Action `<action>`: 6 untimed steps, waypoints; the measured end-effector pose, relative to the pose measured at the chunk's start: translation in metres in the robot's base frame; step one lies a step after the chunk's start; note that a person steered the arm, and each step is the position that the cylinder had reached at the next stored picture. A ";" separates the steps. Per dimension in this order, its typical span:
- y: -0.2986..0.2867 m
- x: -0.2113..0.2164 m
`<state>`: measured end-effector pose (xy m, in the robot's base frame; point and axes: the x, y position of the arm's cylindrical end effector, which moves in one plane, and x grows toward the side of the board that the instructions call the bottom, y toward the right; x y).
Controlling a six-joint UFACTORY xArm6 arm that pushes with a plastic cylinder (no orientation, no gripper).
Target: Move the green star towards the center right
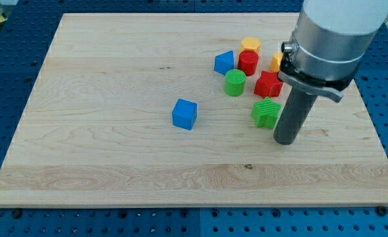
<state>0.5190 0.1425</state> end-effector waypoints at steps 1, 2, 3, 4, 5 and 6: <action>-0.003 0.004; -0.032 0.024; -0.062 0.020; -0.085 0.001; -0.090 -0.018; -0.046 -0.033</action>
